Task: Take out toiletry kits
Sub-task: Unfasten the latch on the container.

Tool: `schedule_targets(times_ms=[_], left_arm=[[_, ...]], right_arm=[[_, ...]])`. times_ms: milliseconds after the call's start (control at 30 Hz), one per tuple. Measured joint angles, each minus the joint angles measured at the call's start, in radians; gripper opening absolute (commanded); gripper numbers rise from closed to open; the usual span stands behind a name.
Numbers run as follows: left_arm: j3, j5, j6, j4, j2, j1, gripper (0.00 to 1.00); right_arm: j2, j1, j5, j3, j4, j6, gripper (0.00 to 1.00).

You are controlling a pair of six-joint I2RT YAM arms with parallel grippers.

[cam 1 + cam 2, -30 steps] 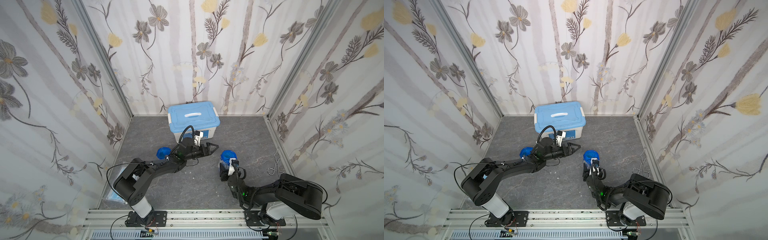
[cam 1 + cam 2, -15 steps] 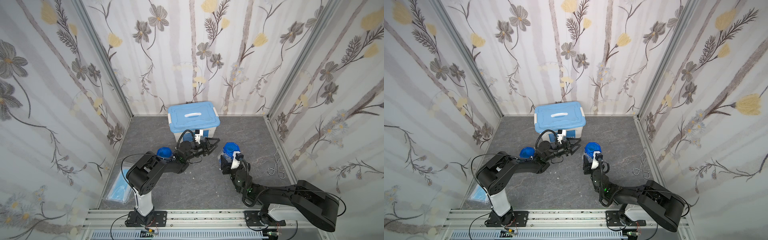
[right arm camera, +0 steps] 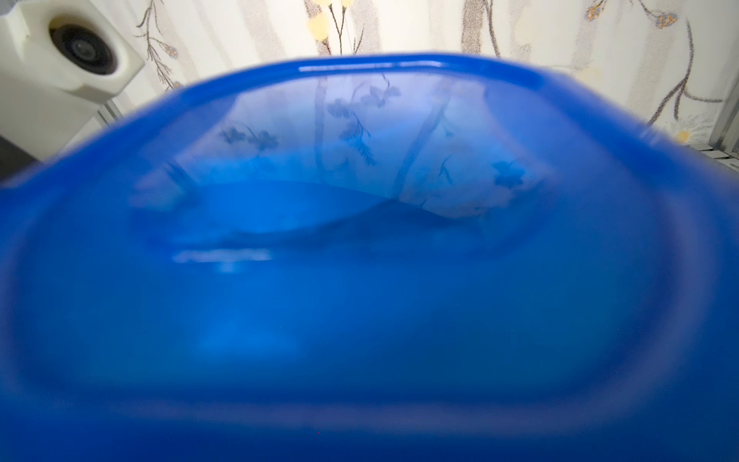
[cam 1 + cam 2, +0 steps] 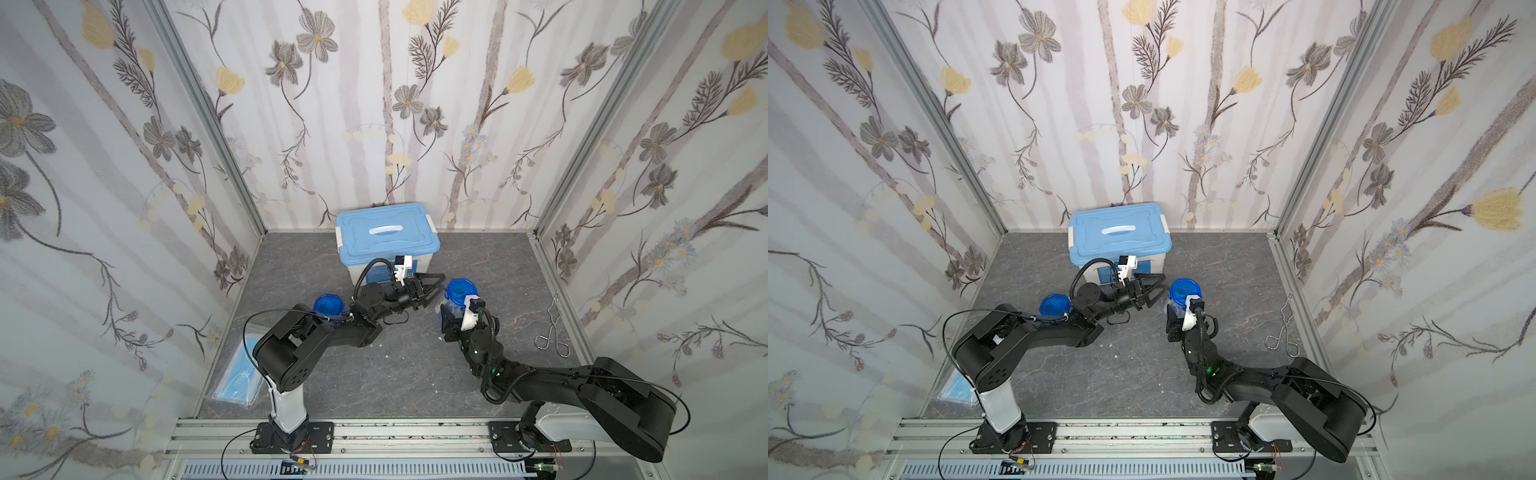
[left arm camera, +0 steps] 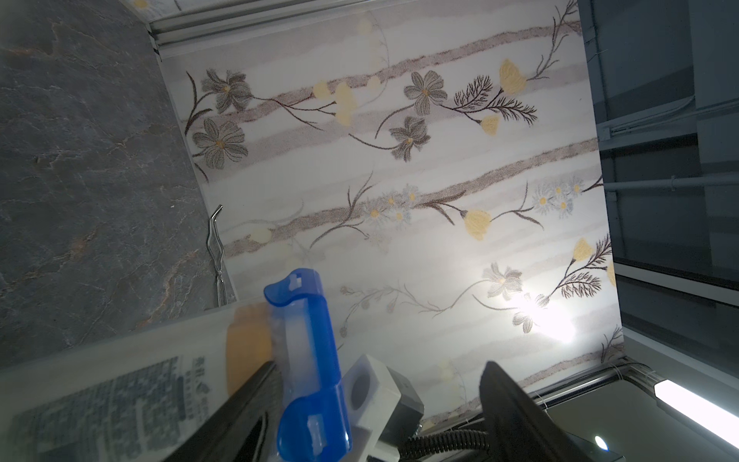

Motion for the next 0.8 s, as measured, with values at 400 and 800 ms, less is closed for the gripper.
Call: schedule_targets(times_ms=[400, 800], left_arm=[[0.035, -0.007, -0.003, 0.008, 0.011, -0.009, 0.79], [0.066, -0.019, -0.005, 0.023, 0.030, -0.031, 0.71]], right_arm=[[-0.037, -0.039, -0.067, 0.034, -0.005, 0.027, 0.35], [0.011, -0.059, -0.055, 0.087, -0.034, 0.080, 0.35]])
